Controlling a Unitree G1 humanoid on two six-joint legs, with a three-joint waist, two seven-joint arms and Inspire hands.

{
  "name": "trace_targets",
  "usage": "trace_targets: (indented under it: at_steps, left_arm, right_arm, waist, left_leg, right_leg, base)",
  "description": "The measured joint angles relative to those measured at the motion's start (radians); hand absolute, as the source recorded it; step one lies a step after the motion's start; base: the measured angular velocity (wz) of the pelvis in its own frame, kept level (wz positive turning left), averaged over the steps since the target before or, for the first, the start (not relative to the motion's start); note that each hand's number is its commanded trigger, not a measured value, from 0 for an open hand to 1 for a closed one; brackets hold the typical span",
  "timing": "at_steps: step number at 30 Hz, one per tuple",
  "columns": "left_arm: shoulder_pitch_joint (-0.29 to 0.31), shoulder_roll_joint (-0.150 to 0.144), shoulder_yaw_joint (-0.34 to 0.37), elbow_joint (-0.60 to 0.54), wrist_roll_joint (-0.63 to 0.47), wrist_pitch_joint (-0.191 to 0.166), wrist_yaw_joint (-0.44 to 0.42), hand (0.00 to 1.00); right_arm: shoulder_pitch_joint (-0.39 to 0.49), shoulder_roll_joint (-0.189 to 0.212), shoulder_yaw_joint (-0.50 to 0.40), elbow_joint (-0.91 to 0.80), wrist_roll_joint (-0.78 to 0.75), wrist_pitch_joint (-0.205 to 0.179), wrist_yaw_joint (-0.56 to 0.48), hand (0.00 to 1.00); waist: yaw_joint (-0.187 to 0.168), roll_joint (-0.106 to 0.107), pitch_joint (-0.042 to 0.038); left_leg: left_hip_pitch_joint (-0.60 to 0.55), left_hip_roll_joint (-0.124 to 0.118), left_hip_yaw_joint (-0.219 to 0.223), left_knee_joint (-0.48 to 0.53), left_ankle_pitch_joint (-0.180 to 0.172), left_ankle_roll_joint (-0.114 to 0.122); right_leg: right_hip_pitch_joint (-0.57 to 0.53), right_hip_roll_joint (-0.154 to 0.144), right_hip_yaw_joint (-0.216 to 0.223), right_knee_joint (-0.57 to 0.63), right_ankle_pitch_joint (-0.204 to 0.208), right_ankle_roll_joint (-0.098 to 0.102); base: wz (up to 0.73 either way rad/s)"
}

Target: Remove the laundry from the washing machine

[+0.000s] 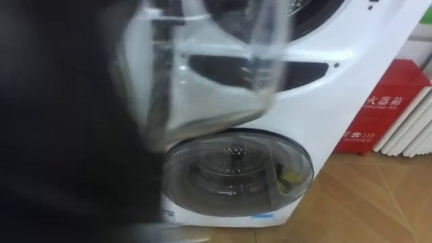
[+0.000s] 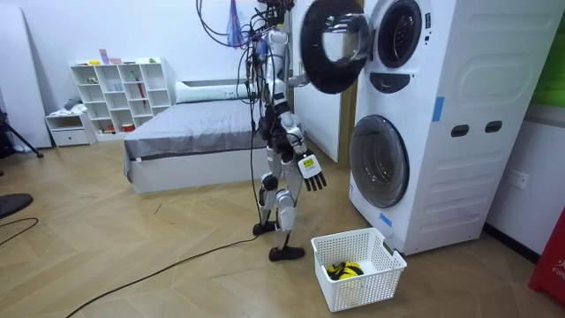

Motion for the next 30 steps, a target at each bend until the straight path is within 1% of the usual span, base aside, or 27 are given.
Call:
trace_targets:
  at_steps: [1, 2, 4, 5, 6, 7, 8, 9, 11, 12, 13, 14, 15, 16, 18, 20, 21, 22, 23, 24, 25, 26, 27, 28, 29, 30]
  left_arm:
    - [0.005, -0.009, 0.001, 0.002, -0.001, 0.001, -0.002, 0.00]
    - [0.005, -0.012, -0.014, 0.002, 0.000, 0.002, -0.010, 0.00]
    - [0.004, -0.015, -0.041, 0.004, 0.000, 0.010, -0.069, 0.00]
    - [0.004, -0.015, -0.054, 0.006, 0.001, 0.013, -0.085, 0.00]
    - [0.003, -0.015, -0.085, 0.006, 0.005, 0.024, -0.113, 0.00]
    - [-0.001, -0.014, -0.127, 0.006, 0.032, 0.035, -0.136, 0.00]
    - [-0.004, -0.014, -0.145, 0.006, 0.051, 0.042, -0.150, 0.00]
    - [-0.005, -0.015, -0.174, 0.006, 0.085, 0.052, -0.178, 0.00]
    - [-0.015, -0.011, -0.206, 0.017, 0.110, 0.064, -0.218, 0.00]
    - [-0.023, -0.006, -0.222, 0.022, 0.126, 0.071, -0.235, 0.00]
    - [-0.029, -0.003, -0.230, 0.022, 0.140, 0.075, -0.253, 0.00]
    - [-0.031, -0.002, -0.230, 0.022, 0.144, 0.077, -0.264, 0.00]
    - [-0.031, 0.000, -0.230, 0.022, 0.148, 0.077, -0.279, 0.00]
    - [-0.031, 0.001, -0.229, 0.022, 0.148, 0.078, -0.287, 0.00]
    - [-0.032, 0.001, -0.229, 0.049, 0.149, 0.074, -0.320, 0.00]
    - [-0.032, -0.001, -0.229, 0.127, 0.155, 0.068, -0.336, 0.00]
    - [-0.024, -0.001, -0.226, 0.196, 0.169, 0.066, -0.337, 0.00]
    - [0.000, -0.001, -0.220, 0.269, 0.194, 0.065, -0.335, 0.00]
    - [0.016, -0.002, -0.216, 0.316, 0.204, 0.059, -0.333, 0.00]
    - [0.050, -0.010, -0.203, 0.428, 0.228, 0.046, -0.329, 0.00]
    - [0.093, -0.025, -0.172, 0.547, 0.265, 0.045, -0.319, 0.00]
    - [0.115, -0.032, -0.154, 0.611, 0.278, 0.045, -0.308, 0.00]
    - [0.154, -0.042, -0.117, 0.739, 0.288, 0.044, -0.285, 0.00]
    - [0.183, -0.052, -0.072, 0.871, 0.288, 0.045, -0.266, 0.00]
    - [0.200, -0.055, -0.040, 0.927, 0.288, 0.045, -0.258, 0.00]
    - [0.229, -0.060, 0.024, 1.034, 0.287, 0.037, -0.237, 0.00]
  right_arm:
    - [-0.001, 0.007, 0.001, 0.001, 0.004, -0.001, -0.002, 0.00]
    - [-0.005, 0.015, 0.006, 0.006, 0.013, -0.002, -0.008, 0.00]
    - [-0.014, 0.024, 0.007, 0.010, 0.024, -0.002, -0.021, 0.00]
    - [-0.017, 0.027, 0.007, 0.012, 0.025, -0.001, -0.025, 0.00]
    - [-0.024, 0.033, 0.014, 0.012, 0.028, 0.000, -0.032, 0.00]
    - [-0.033, 0.035, 0.025, 0.011, 0.028, 0.000, -0.038, 0.00]
    - [-0.038, 0.036, 0.027, 0.011, 0.028, 0.000, -0.039, 0.00]
    - [-0.050, 0.041, 0.029, 0.011, 0.028, 0.001, -0.045, 0.00]
    - [-0.058, 0.042, 0.048, 0.011, 0.046, 0.001, -0.053, 0.00]
    - [-0.058, 0.042, 0.061, 0.010, 0.064, 0.002, -0.061, 0.00]
    - [-0.057, 0.042, 0.063, 0.010, 0.066, 0.002, -0.070, 0.00]
    - [-0.056, 0.042, 0.063, 0.010, 0.067, 0.003, -0.073, 0.00]
    - [-0.054, 0.042, 0.063, 0.010, 0.067, 0.005, -0.076, 0.00]
    - [-0.054, 0.042, 0.063, 0.010, 0.067, 0.006, -0.077, 0.00]
    - [-0.052, 0.041, 0.064, 0.013, 0.085, 0.007, -0.075, 0.00]
    - [-0.046, 0.041, 0.066, 0.011, 0.130, 0.007, -0.076, 0.00]
    - [-0.041, 0.043, 0.066, 0.004, 0.146, 0.007, -0.078, 0.00]
    - [-0.034, 0.044, 0.066, 0.002, 0.165, 0.007, -0.077, 0.00]
    - [-0.032, 0.044, 0.066, 0.006, 0.179, 0.007, -0.079, 0.00]
    - [-0.025, 0.046, 0.066, 0.009, 0.187, 0.007, -0.087, 0.00]
    - [-0.019, 0.052, 0.064, 0.012, 0.206, 0.008, -0.097, 0.00]
    - [-0.015, 0.056, 0.063, 0.012, 0.217, 0.009, -0.100, 0.00]
    - [-0.011, 0.064, 0.061, 0.020, 0.235, 0.008, -0.106, 0.00]
    - [-0.005, 0.073, 0.060, 0.043, 0.261, 0.007, -0.107, 0.00]
    - [-0.001, 0.077, 0.061, 0.054, 0.269, 0.007, -0.108, 0.00]
    - [0.015, 0.086, 0.059, 0.066, 0.284, 0.007, -0.109, 0.00]
  waist:
    - [0.001, -0.001, 0.0005]
    - [-0.004, -0.002, 0.0005]
    - [-0.014, -0.003, 0.0007]
    - [-0.017, -0.003, 0.0007]
    - [-0.024, -0.005, 0.0006]
    - [-0.029, -0.006, 0.0005]
    - [-0.033, -0.006, 0.0004]
    - [-0.050, -0.005, -0.0001]
    - [-0.064, 0.000, -0.0017]
    - [-0.074, 0.006, -0.0052]
    - [-0.080, 0.014, -0.0089]
    - [-0.081, 0.018, -0.0095]
    - [-0.081, 0.027, -0.0122]
    - [-0.082, 0.031, -0.0133]
    - [-0.080, 0.035, -0.0060]
    - [-0.075, 0.039, -0.0045]
    - [-0.069, 0.039, -0.0041]
    - [-0.060, 0.037, -0.0028]
    - [-0.055, 0.036, -0.0019]
    - [-0.047, 0.032, -0.0010]
    - [-0.042, 0.024, 0.0001]
    - [-0.040, 0.021, -0.0016]
    - [-0.035, 0.017, -0.0042]
    - [-0.015, 0.012, -0.0079]
    - [-0.003, 0.008, -0.0096]
    - [0.026, 0.004, -0.0093]
  left_leg:
    - [0.005, 0.000, 0.009, 0.000, 0.000, 0.000]
    - [0.008, 0.001, 0.012, -0.002, 0.000, 0.000]
    - [0.011, 0.001, 0.015, -0.009, 0.000, 0.000]
    - [0.011, 0.001, 0.017, -0.009, 0.000, 0.000]
    - [0.011, 0.001, 0.024, -0.009, 0.000, 0.000]
    - [0.008, 0.001, 0.030, -0.009, 0.000, -0.001]
    - [0.006, 0.001, 0.032, -0.009, -0.001, -0.001]
    - [0.004, 0.002, 0.037, -0.009, -0.003, -0.003]
    - [0.003, 0.006, 0.038, -0.010, -0.005, -0.007]
    - [0.003, 0.010, 0.041, -0.009, -0.006, -0.009]
    - [0.005, 0.013, 0.043, -0.009, -0.007, -0.012]
    - [0.008, 0.016, 0.048, -0.009, -0.008, -0.013]
    - [0.013, 0.021, 0.059, -0.009, -0.010, -0.017]
    - [0.014, 0.023, 0.063, -0.009, -0.010, -0.017]
    - [0.029, 0.027, 0.069, -0.012, -0.009, -0.020]
    - [0.037, 0.028, 0.070, -0.016, -0.010, -0.022]
    - [0.044, 0.028, 0.073, -0.023, -0.010, -0.024]
    - [0.055, 0.030, 0.086, -0.029, -0.008, -0.026]
    - [0.060, 0.032, 0.091, -0.031, -0.009, -0.028]
    - [0.068, 0.035, 0.093, -0.033, -0.011, -0.031]
    - [0.076, 0.038, 0.094, -0.035, -0.011, -0.034]
    - [0.076, 0.039, 0.094, -0.035, -0.013, -0.036]
    - [0.076, 0.044, 0.093, -0.033, -0.015, -0.040]
    - [0.081, 0.048, 0.093, -0.033, -0.017, -0.045]
    - [0.082, 0.052, 0.093, -0.032, -0.019, -0.048]
    - [0.080, 0.056, 0.093, -0.030, -0.022, -0.052]
  right_leg:
    - [0.002, 0.000, 0.005, 0.000, -0.002, 0.003]
    - [0.003, 0.001, 0.006, -0.002, -0.004, 0.006]
    - [0.000, 0.003, 0.006, -0.003, -0.004, 0.006]
    - [-0.001, 0.003, 0.006, -0.003, -0.004, 0.006]
    - [-0.004, 0.004, 0.008, -0.004, -0.004, 0.006]
    - [-0.007, 0.004, 0.008, -0.006, -0.004, 0.006]
    - [-0.008, 0.004, 0.008, -0.008, -0.004, 0.006]
    - [-0.011, 0.006, 0.009, -0.013, -0.003, 0.004]
    - [-0.011, 0.012, 0.011, -0.013, 0.001, -0.001]
    - [-0.011, 0.016, 0.013, -0.013, 0.002, -0.003]
    - [-0.012, 0.020, 0.018, -0.013, 0.003, -0.006]
    - [-0.012, 0.022, 0.020, -0.013, 0.004, -0.007]
    - [-0.012, 0.027, 0.024, -0.013, 0.005, -0.009]
    - [-0.012, 0.029, 0.026, -0.013, 0.006, -0.009]
    - [-0.004, 0.034, 0.032, -0.013, 0.007, -0.011]
    - [0.000, 0.037, 0.034, -0.013, 0.006, -0.012]
    - [0.002, 0.038, 0.036, -0.012, 0.005, -0.014]
    - [0.005, 0.041, 0.037, -0.011, 0.003, -0.017]
    - [0.008, 0.043, 0.036, -0.011, 0.002, -0.020]
    - [0.015, 0.046, 0.036, -0.013, 0.000, -0.024]
    - [0.021, 0.051, 0.039, -0.014, -0.005, -0.028]
    - [0.020, 0.052, 0.039, -0.014, -0.007, -0.030]
    - [0.022, 0.057, 0.038, -0.017, -0.010, -0.032]
    - [0.023, 0.062, 0.038, -0.018, -0.012, -0.035]
    - [0.023, 0.064, 0.035, -0.019, -0.012, -0.036]
    - [0.021, 0.069, 0.035, -0.020, -0.014, -0.039]
  base:
    - [-0.24]
    - [-0.15]
    - [-0.09]
    - [-0.12]
    - [-0.19]
    - [-0.21]
    - [-0.19]
    - [-0.13]
    - [-0.11]
    - [-0.12]
    - [-0.14]
    - [-0.21]
    - [-0.19]
    - [-0.19]
    - [-0.12]
    - [-0.10]
    - [-0.16]
    - [-0.20]
    - [-0.18]
    - [-0.11]
    - [-0.07]
    - [-0.04]
    - [-0.04]
    - [0.00]
    - [-0.04]
    - [-0.04]
